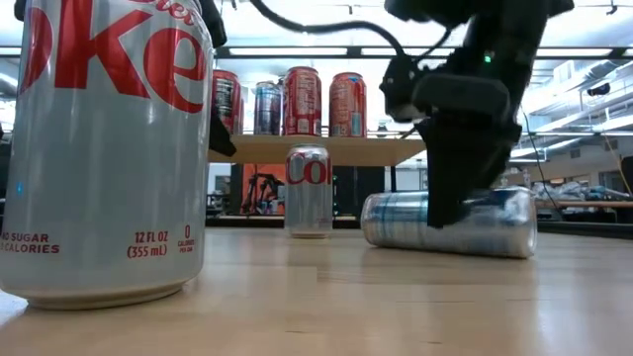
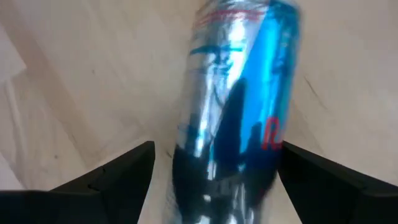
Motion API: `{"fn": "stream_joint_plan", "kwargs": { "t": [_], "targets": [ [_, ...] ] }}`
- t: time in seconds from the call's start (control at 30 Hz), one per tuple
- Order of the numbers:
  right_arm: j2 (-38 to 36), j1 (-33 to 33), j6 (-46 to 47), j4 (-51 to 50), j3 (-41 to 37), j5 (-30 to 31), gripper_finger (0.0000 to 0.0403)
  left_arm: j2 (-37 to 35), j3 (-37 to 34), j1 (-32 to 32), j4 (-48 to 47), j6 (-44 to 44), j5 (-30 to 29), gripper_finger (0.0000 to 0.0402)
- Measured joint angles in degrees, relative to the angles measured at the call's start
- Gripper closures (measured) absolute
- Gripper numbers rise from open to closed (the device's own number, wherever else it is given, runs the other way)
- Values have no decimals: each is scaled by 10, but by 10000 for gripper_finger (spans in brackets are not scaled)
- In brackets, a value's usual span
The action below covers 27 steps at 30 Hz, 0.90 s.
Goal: Place canned beverage on shelf
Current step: Put the blue soda can on the shelf
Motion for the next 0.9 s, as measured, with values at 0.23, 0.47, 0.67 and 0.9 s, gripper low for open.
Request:
{"fn": "stream_joint_plan", "kwargs": {
  "t": [0.23,0.47,0.67,0.9],
  "targets": [
    [0,0,-23,52,-35,-10,81,0,11,4,2,17,69,99],
    [-1,6,-75,64,-42,-7,155,0,11,13,21,51,72,99],
    [-29,15,-115,83,-42,5,163,0,11,41,47,53,139,99],
    [-58,22,-202,167,-42,20,140,0,11,53,118,121,181,99]
  ]
}}
